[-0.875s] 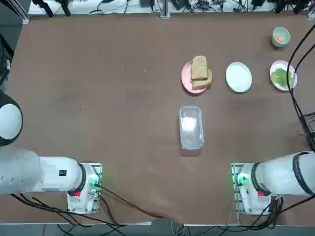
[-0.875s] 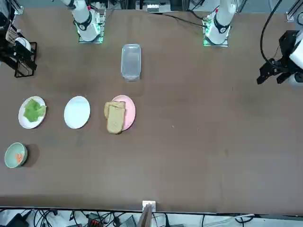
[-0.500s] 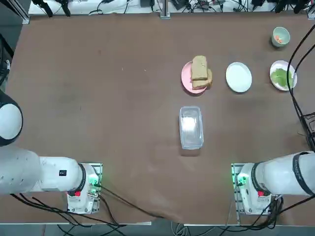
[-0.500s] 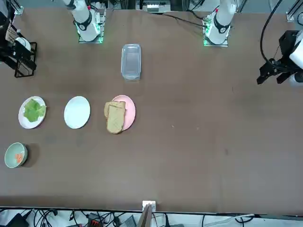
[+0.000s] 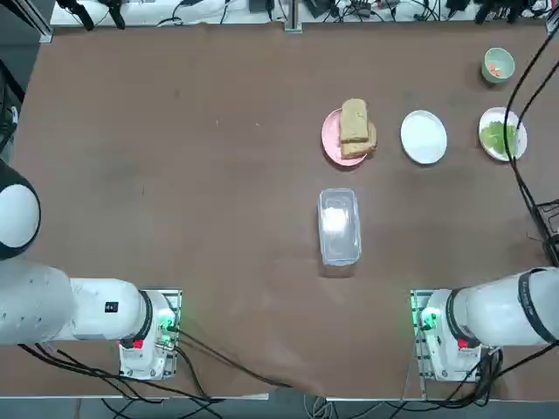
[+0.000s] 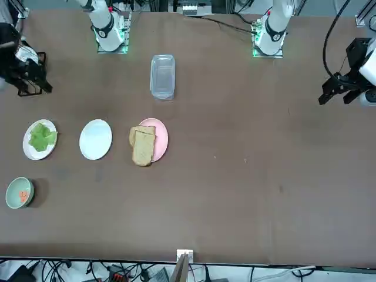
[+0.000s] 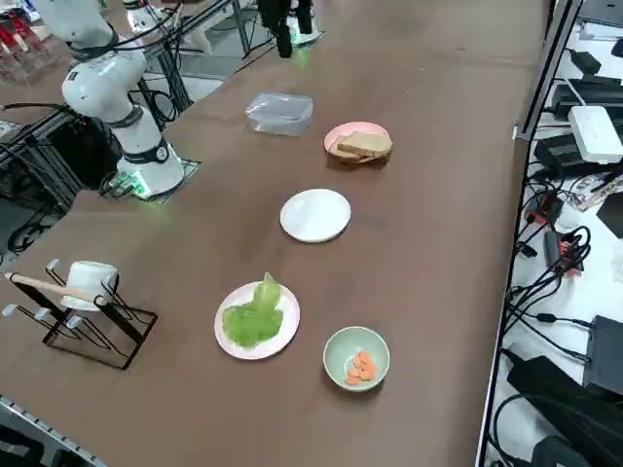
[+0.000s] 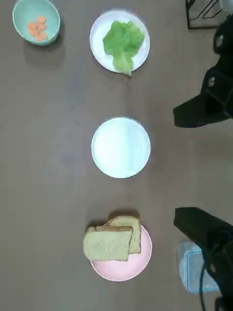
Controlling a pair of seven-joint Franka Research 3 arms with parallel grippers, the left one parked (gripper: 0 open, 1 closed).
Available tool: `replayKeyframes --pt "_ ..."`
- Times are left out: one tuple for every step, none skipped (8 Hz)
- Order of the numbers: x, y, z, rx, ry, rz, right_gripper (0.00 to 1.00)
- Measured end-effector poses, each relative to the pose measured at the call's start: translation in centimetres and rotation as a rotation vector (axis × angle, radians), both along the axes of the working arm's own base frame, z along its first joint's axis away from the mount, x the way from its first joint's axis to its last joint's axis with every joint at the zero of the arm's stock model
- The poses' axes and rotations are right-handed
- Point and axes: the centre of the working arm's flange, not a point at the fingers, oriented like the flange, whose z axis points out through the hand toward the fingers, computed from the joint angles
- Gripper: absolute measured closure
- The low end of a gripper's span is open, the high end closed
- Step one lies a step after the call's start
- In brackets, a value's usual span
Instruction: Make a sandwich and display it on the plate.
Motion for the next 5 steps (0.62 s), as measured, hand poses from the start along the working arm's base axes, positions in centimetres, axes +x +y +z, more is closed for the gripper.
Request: replayKeyframes --pt "1.5 1.4 -2.3 0.034 0.017 0.006 0.00" --pt "3.0 2.4 -5.2 0.049 0.049 0.008 0.00" --pt "4.6 3.5 -8.3 0.051 0.070 0.014 0.00" --pt "6.0 5.3 -11.4 0.056 0.077 0.026 0.00" --pt "7.0 7.2 -14.3 0.058 0.090 0.042 0.02"
